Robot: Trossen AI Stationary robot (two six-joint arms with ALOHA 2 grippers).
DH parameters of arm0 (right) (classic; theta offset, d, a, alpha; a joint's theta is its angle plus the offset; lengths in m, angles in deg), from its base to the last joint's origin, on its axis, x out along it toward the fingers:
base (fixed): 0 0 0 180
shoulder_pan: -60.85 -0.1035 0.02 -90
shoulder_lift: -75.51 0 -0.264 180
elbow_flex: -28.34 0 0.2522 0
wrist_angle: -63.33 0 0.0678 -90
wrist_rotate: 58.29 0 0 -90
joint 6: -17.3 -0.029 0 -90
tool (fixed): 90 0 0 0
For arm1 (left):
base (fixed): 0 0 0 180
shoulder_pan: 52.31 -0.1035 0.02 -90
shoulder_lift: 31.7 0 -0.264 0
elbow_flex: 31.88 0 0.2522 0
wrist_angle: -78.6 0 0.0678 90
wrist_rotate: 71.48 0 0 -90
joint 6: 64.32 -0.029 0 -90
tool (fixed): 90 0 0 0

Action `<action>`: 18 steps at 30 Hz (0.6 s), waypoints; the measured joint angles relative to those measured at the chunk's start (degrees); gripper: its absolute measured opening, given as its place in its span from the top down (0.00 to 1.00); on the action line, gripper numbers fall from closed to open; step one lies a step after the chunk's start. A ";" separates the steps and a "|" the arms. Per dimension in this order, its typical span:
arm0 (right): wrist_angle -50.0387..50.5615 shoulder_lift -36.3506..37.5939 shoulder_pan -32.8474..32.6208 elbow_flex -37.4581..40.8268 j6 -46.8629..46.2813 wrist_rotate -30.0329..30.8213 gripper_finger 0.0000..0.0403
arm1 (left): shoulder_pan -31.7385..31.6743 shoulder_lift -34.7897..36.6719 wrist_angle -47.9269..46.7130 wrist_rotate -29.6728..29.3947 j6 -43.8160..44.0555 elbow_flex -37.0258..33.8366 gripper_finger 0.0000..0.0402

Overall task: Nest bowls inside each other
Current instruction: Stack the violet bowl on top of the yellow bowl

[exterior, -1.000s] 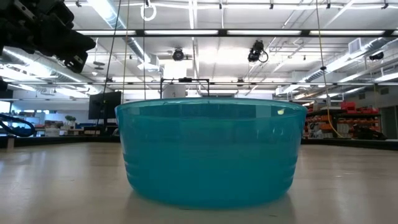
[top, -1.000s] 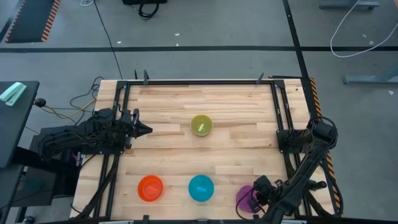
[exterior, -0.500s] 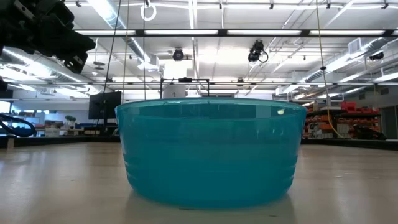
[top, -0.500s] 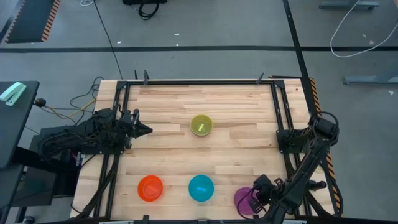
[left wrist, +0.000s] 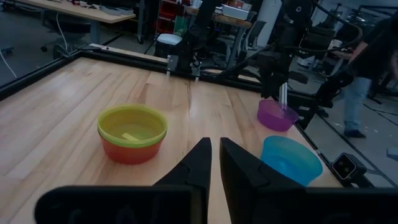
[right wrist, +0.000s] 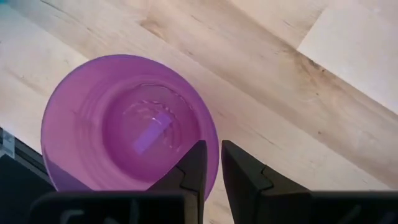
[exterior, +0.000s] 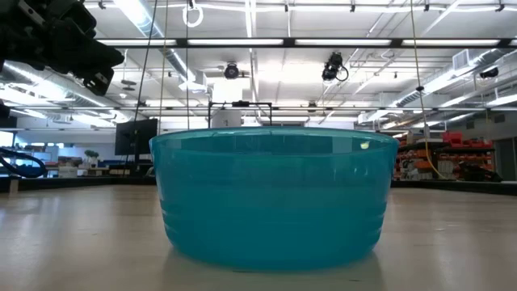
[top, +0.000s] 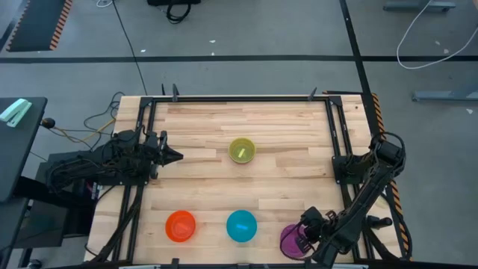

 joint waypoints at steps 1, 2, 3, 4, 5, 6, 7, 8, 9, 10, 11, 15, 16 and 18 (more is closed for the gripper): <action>-0.23 0.00 0.05 0.21 0.00 -0.06 0.86 | 0.00 0.00 -0.13 0.02 0.00 0.00 0.89; -0.16 -0.02 0.07 0.42 -0.01 -0.16 0.86 | 0.00 0.01 -0.19 0.00 0.00 0.00 0.89; -0.37 -0.02 0.07 0.67 -0.01 -0.20 0.86 | 0.00 0.01 -0.23 0.00 0.00 0.00 0.89; -1.00 -0.02 0.07 0.97 -0.02 -0.27 0.86 | 0.00 0.01 -0.23 0.00 0.00 0.00 0.89; -1.75 -0.02 0.07 1.31 -0.02 -0.33 0.86 | 0.01 0.00 -0.23 0.00 0.00 0.00 0.89; -2.36 -0.02 0.09 1.62 0.00 -0.34 0.86 | 0.00 0.01 -0.23 0.01 0.01 0.00 0.89; -3.15 -0.02 0.09 1.94 0.00 -0.34 0.86 | 0.00 0.00 -0.23 0.01 0.00 0.00 0.89; -3.87 -0.02 0.09 2.23 0.00 -0.34 0.86 | 0.02 0.00 -0.23 0.00 0.00 0.00 0.90; -4.22 -0.04 0.07 2.45 -0.01 -0.36 0.86 | 0.00 0.01 -0.25 0.00 0.00 0.00 0.90; -4.35 -0.04 0.07 2.65 -0.02 -0.36 0.86 | 0.00 0.00 -0.25 0.00 0.02 0.00 0.90; -4.33 -0.04 0.07 2.78 -0.04 -0.36 0.86 | 0.00 0.00 -0.23 0.02 0.00 0.00 0.90; -4.41 -0.04 0.07 3.04 -0.07 -0.36 0.86 | 0.01 0.01 -0.24 0.00 0.79 0.00 0.89; -4.47 -0.04 0.07 3.04 -0.15 -0.36 0.86 | 0.01 0.00 -0.25 0.00 0.81 0.00 0.89; -4.48 -0.04 0.07 3.04 -0.17 -0.36 0.86 | 0.02 0.02 -0.23 0.00 0.81 0.00 0.88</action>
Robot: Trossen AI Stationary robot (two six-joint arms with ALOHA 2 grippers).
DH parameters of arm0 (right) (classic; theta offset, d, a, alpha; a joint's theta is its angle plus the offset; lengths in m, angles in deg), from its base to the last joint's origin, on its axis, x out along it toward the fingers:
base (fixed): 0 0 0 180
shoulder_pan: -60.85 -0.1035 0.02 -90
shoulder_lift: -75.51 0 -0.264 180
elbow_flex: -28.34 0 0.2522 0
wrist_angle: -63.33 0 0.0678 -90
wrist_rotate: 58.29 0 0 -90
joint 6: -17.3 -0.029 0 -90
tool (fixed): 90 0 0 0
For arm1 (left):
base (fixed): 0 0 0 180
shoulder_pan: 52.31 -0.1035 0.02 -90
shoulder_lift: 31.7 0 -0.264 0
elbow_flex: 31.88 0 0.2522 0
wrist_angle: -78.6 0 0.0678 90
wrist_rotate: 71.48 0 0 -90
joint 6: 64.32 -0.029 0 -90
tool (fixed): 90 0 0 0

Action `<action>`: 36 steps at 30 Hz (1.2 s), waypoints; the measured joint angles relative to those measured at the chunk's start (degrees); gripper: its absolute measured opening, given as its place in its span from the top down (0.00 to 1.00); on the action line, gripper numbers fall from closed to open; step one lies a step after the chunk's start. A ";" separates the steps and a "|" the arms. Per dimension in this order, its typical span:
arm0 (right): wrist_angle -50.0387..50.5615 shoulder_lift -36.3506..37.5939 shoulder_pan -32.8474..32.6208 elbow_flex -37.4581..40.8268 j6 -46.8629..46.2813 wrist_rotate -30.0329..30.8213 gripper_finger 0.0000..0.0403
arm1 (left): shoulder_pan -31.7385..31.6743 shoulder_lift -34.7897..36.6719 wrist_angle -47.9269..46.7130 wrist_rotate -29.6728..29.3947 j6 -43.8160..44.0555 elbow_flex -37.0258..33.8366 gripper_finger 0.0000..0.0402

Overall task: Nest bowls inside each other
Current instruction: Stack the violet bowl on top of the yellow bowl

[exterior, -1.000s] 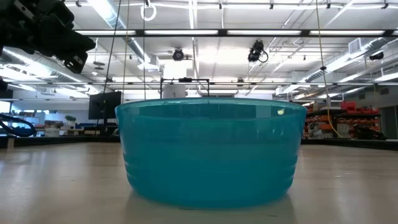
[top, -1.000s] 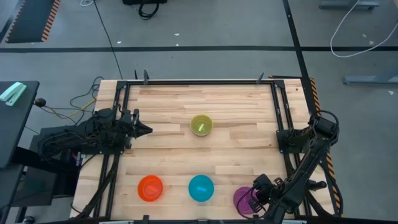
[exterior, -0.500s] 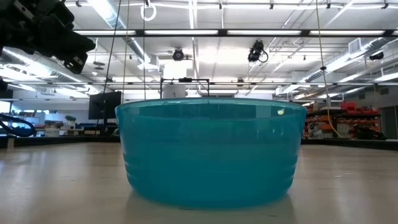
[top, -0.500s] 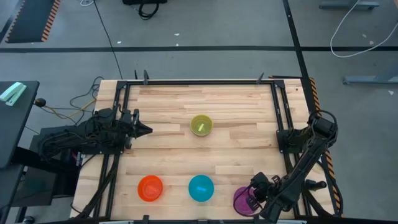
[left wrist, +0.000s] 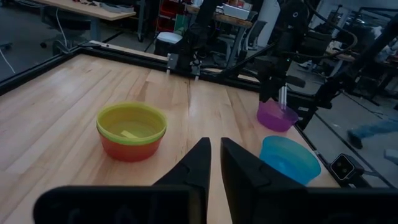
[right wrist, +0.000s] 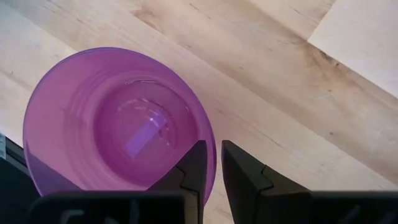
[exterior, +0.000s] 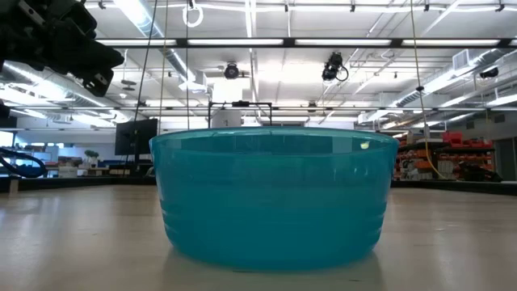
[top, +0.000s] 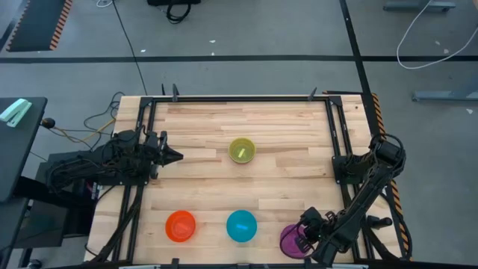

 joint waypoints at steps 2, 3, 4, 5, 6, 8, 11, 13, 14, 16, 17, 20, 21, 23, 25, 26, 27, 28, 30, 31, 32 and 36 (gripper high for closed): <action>-0.04 0.00 0.00 0.00 -0.02 0.00 0.86 | 0.00 0.00 -0.02 0.00 -0.02 0.00 0.88; -0.07 0.00 0.00 0.00 -0.02 0.00 0.86 | 0.00 0.00 -0.02 0.00 -0.02 0.00 0.88; -0.14 0.00 0.00 0.00 -0.02 0.00 0.86 | 0.00 -0.02 -0.02 0.01 -0.02 0.00 0.88; -0.24 0.00 0.00 0.00 -0.02 0.00 0.86 | -0.01 -0.01 -0.02 0.02 -0.03 0.00 0.88; -0.23 0.00 0.00 0.00 -0.02 0.00 0.86 | -0.02 -0.02 -0.02 0.01 -0.04 0.00 0.89; -0.22 -0.01 0.00 0.02 -0.02 0.01 0.86 | 0.00 0.00 -0.02 0.00 -0.04 0.00 0.89; -0.21 -0.02 0.00 0.02 -0.02 0.09 0.86 | 0.00 -0.01 -0.02 0.02 -0.07 0.00 0.89; -0.27 -0.02 0.00 0.18 -0.05 0.20 0.86 | -0.02 0.00 -0.02 0.00 -0.09 0.00 0.88; -0.50 -0.02 0.00 0.53 -0.07 0.24 0.86 | -0.02 -0.02 -0.02 0.02 -0.11 0.00 0.88; -1.69 -0.02 0.02 1.72 -0.07 0.24 0.86 | 0.00 -0.02 -0.02 0.02 -0.15 0.00 0.88; -2.85 -0.02 0.00 2.56 -0.07 0.24 0.86 | -0.02 0.00 -0.02 0.02 -0.17 0.00 0.88; -7.80 -0.06 0.32 5.52 -0.05 -0.02 0.86 | -0.02 -0.01 -0.02 0.00 -0.20 0.00 0.89; -9.27 -0.07 0.36 6.25 0.03 -0.45 0.86 | 0.00 -0.02 -0.02 0.00 -0.20 0.00 0.89; -10.57 -0.07 0.75 6.82 0.70 -0.75 0.86 | -0.02 -0.01 -0.02 0.02 -0.20 0.00 0.89; -10.76 -0.07 0.83 6.82 1.63 -0.72 0.86 | -0.02 -0.02 -0.02 0.01 -0.20 0.00 0.90; -10.69 -0.07 0.94 6.82 1.88 -0.72 0.87 | -0.02 0.00 -0.02 0.02 -0.20 0.00 0.90; -10.69 -0.07 1.11 6.82 1.94 -0.78 0.87 | -0.02 -0.02 -0.02 0.02 -0.20 0.00 0.90; -10.54 -0.07 1.13 6.82 1.95 -0.79 0.88 | -0.02 -0.01 -0.02 0.02 -0.20 0.00 0.90; -10.13 -0.07 1.42 6.82 1.92 -0.79 0.90 | -0.02 -0.02 -0.02 0.02 -0.20 0.00 0.89; -10.14 -0.07 1.54 6.82 2.02 -0.80 0.91 | -0.02 -0.02 -0.02 0.02 -0.20 0.00 0.89; -10.16 -0.07 1.75 6.82 2.18 -0.79 0.93 | -0.02 0.00 -0.02 0.02 -0.20 0.00 0.89; -10.23 -0.07 2.82 6.82 4.35 -0.79 0.98 | -0.02 0.00 -0.02 0.00 -0.17 0.00 0.91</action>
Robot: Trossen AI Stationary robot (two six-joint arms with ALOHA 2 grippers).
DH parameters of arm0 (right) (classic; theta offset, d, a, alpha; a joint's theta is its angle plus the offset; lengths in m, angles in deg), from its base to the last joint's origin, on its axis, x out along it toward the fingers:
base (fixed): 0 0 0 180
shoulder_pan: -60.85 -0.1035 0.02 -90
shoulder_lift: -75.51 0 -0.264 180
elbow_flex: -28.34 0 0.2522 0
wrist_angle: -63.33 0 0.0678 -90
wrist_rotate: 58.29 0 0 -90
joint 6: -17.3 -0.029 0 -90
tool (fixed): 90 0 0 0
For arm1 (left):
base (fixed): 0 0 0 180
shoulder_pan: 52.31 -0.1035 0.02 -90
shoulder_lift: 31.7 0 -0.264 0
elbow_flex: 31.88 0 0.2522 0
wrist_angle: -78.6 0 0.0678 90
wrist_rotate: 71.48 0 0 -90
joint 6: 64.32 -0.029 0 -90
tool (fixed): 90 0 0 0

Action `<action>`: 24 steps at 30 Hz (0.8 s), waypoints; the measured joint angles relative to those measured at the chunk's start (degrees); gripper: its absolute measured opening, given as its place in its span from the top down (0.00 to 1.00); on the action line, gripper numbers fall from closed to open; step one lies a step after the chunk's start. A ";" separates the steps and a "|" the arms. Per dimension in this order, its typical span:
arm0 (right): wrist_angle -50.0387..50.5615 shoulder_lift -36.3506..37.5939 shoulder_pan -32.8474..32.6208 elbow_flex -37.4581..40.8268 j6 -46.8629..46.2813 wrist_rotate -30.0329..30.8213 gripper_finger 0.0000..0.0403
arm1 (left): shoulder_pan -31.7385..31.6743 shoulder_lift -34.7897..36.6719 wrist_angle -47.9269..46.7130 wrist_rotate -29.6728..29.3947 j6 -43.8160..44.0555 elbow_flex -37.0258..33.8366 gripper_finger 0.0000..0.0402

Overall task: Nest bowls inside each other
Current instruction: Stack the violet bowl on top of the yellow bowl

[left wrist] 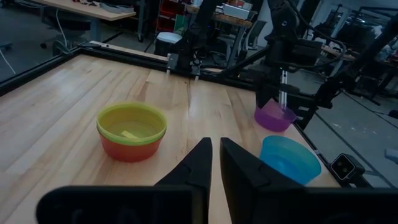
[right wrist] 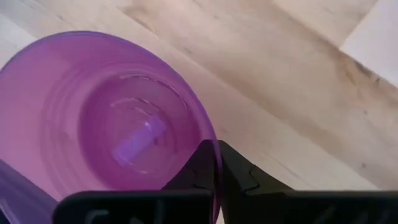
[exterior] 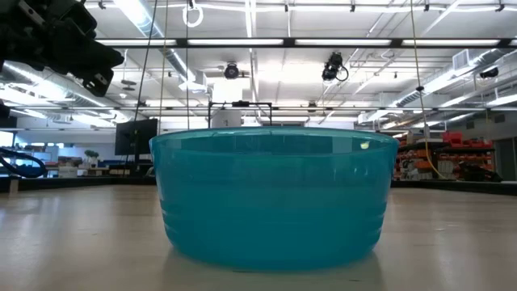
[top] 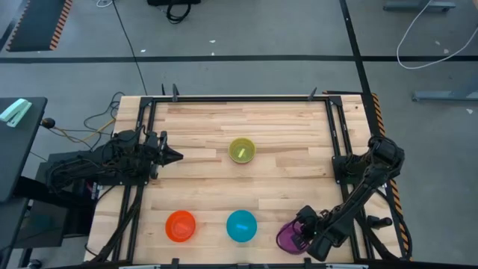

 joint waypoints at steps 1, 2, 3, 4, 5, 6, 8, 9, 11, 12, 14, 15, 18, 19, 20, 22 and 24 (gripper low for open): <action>0.00 0.00 0.38 0.00 0.40 -0.02 0.98 | 0.00 -0.01 0.00 0.01 0.00 0.00 0.91; 0.00 0.00 0.79 0.00 0.77 -0.02 0.97 | 0.00 0.00 0.00 0.01 -0.02 0.00 0.91; 0.04 0.00 1.29 0.00 1.22 -0.02 0.97 | 0.00 -0.02 -0.01 0.02 -0.02 0.00 0.92; 0.08 0.00 1.84 0.00 1.98 -0.02 0.97 | 0.00 -0.01 0.00 0.01 -0.02 0.00 0.92; 0.10 0.01 2.43 -0.01 2.86 -0.02 0.98 | 0.00 0.00 0.00 0.00 -0.02 0.00 0.92; 0.11 0.04 3.12 -0.03 4.00 -0.04 0.98 | 0.00 -0.02 -0.01 0.00 -0.05 0.00 0.92; 0.16 0.04 4.70 -0.07 6.09 -0.07 0.98 | 0.00 0.00 -0.03 0.00 -0.07 0.00 0.93; 0.25 0.07 5.66 -0.09 7.06 -0.09 0.98 | 0.00 -0.02 -0.15 0.00 -0.07 0.00 0.93; 0.39 0.09 7.84 -0.12 10.08 -0.07 0.98 | 0.00 0.00 -0.76 0.00 -0.24 0.00 0.93; 0.87 0.09 9.00 -0.44 12.13 -0.09 0.98 | 0.00 -0.01 -1.09 0.00 -0.26 0.00 0.93; 2.73 0.07 11.49 -1.60 16.38 -0.07 0.99 | 0.00 -0.01 -1.54 0.00 -0.28 0.00 0.92; 3.83 0.07 12.72 -2.38 18.32 -0.01 0.99 | 0.00 -0.01 -1.81 0.00 -0.28 0.00 0.92; 7.55 0.21 16.60 -5.00 24.34 1.02 0.99 | 0.00 0.00 -2.16 0.00 -0.28 0.00 0.91; 8.71 0.23 17.86 -6.07 26.50 1.46 0.99 | 0.00 -0.02 -2.14 0.00 -0.28 0.00 0.91; 9.92 0.24 19.20 -7.28 28.50 1.83 0.99 | 0.00 -0.01 -2.14 0.00 -0.55 0.00 0.91; 12.78 0.26 21.64 -9.58 32.37 2.49 0.99 | 0.00 0.00 -2.14 0.00 -1.46 0.00 0.92; 14.58 0.31 24.17 -11.65 36.02 4.29 0.99 | 0.00 -0.02 -2.13 0.00 -1.62 0.00 0.93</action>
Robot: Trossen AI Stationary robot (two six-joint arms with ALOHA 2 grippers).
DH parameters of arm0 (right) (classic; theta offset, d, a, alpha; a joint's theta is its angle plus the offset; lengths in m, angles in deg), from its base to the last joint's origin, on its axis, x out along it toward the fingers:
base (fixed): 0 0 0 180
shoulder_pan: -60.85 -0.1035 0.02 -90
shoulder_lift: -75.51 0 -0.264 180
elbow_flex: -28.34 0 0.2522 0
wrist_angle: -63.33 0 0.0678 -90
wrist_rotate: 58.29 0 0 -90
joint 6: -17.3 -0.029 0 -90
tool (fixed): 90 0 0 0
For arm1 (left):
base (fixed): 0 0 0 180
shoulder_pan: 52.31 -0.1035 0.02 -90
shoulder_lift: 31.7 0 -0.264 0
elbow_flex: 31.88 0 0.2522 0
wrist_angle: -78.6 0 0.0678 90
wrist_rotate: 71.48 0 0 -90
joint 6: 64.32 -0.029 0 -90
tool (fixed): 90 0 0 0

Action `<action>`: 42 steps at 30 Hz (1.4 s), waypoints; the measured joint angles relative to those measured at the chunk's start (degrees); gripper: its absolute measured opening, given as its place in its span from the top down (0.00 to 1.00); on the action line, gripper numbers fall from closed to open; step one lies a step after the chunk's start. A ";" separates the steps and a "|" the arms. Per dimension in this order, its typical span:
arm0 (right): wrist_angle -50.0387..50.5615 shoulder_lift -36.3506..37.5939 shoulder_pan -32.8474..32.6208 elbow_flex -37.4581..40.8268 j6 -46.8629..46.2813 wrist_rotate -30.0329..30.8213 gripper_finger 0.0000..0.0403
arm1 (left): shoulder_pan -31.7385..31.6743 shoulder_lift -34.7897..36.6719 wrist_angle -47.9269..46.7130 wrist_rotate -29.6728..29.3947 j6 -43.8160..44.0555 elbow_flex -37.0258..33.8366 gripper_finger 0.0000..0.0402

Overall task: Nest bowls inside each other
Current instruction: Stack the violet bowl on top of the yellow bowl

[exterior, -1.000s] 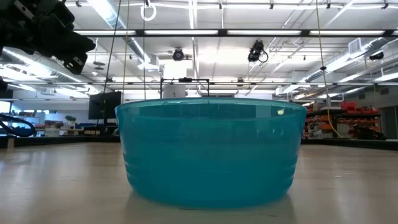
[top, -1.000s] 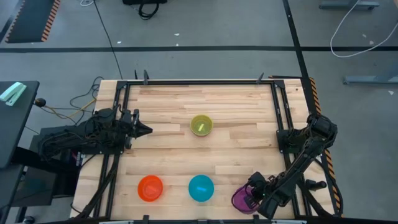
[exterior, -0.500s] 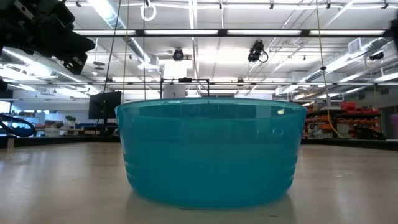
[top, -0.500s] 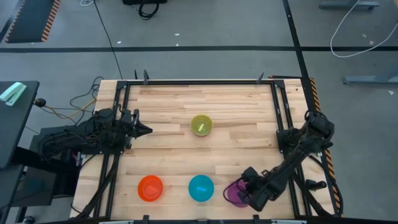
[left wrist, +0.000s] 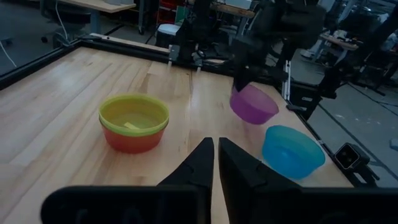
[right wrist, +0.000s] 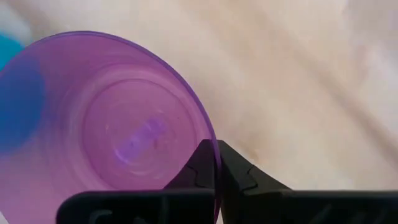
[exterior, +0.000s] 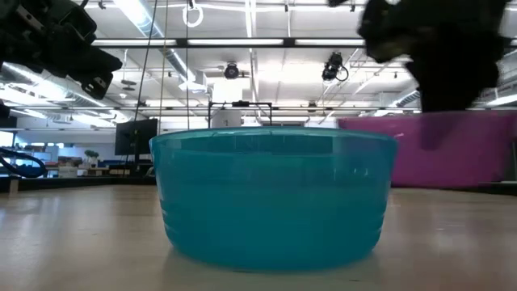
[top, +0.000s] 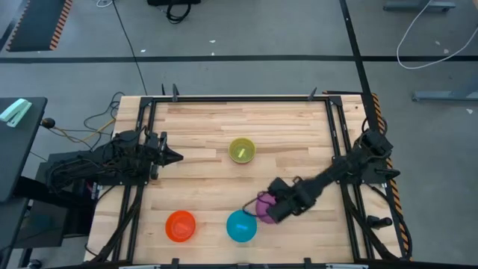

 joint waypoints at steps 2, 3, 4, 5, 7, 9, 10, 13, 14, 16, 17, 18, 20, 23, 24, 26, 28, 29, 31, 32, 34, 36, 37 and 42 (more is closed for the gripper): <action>2.22 0.00 2.50 -2.22 3.71 1.05 0.99 | 0.00 0.01 0.01 0.00 -0.09 0.00 0.94; 3.38 0.00 3.75 -3.33 5.37 1.96 1.00 | 0.00 0.00 0.01 0.00 -0.14 0.00 0.94; 3.92 0.02 5.10 -4.23 7.00 2.97 1.00 | 0.00 0.01 0.01 0.00 -0.15 0.00 0.94; 4.07 0.02 6.49 -5.03 8.58 3.84 1.00 | 0.00 0.01 0.01 0.00 -0.15 0.00 0.94; 4.17 0.02 9.31 -6.82 12.36 5.46 1.00 | 0.00 0.02 0.01 0.00 -0.15 0.00 0.94; 3.86 0.04 12.25 -8.77 16.43 6.86 1.00 | 0.00 0.00 -0.12 0.00 -0.15 0.00 0.93; 3.85 0.07 13.74 -9.64 18.42 7.28 1.00 | 0.00 0.00 -0.29 0.00 -0.15 0.00 0.93; 3.96 0.04 18.23 -12.51 23.43 8.27 1.00 | 0.00 0.02 -0.46 0.00 -0.15 0.00 0.92; 3.78 0.04 19.71 -13.50 25.01 8.39 1.00 | -0.01 0.01 -0.43 0.00 -0.21 0.00 0.92; 3.76 0.04 22.58 -15.09 27.87 8.39 1.00 | -0.01 0.01 -0.43 0.00 -1.22 0.00 0.92; 3.53 0.05 23.94 -15.69 29.15 8.35 1.00 | 0.00 0.01 -0.43 0.00 -1.72 0.00 0.92; 2.78 0.07 25.25 -16.14 30.53 8.19 1.00 | -0.01 0.00 -0.43 -0.02 -2.24 0.00 0.92; 1.81 0.05 27.86 -16.94 33.10 7.14 1.00 | -0.01 0.00 -0.40 -0.01 -2.56 0.00 0.93; 0.59 0.06 31.83 -17.51 35.50 3.84 1.00 | -0.01 0.01 -0.11 -0.02 -3.21 0.00 0.94; 0.10 0.07 33.26 -17.53 35.88 2.05 1.00 | 0.00 0.00 0.20 -0.02 -3.90 0.00 0.94; 0.04 0.04 35.96 -17.53 36.80 -2.47 1.00 | -0.01 0.01 0.68 -0.02 -4.49 0.00 0.94; -0.33 0.04 38.34 -17.53 38.17 -5.01 1.00 | 0.00 0.00 0.81 -0.02 -4.52 0.00 0.93; -0.24 0.04 39.26 -17.53 38.73 -5.57 1.00 | -0.02 0.00 0.99 -0.02 -4.59 0.00 0.93; -0.29 0.04 41.00 -17.53 39.85 -6.63 1.00 | 0.00 0.01 1.17 -0.30 -4.68 0.00 0.92; -0.29 0.06 41.77 -17.53 40.12 -7.50 1.00 | -0.01 0.01 1.25 -1.05 -4.70 0.00 0.92; -0.59 0.07 43.18 -17.53 41.62 -9.69 1.00 | -0.02 0.00 1.34 -2.97 -4.70 0.00 0.92; -1.36 0.05 44.14 -17.53 43.31 -10.94 1.00 | -0.02 0.00 1.32 -5.34 -4.70 0.00 0.92; -1.86 0.06 44.55 -17.53 44.14 -11.58 1.00 | -0.02 0.00 1.34 -6.61 -4.70 0.00 0.93; -4.01 -0.12 45.78 -17.52 45.57 -14.50 1.00 | -0.02 0.00 1.31 -9.62 -4.68 0.00 0.94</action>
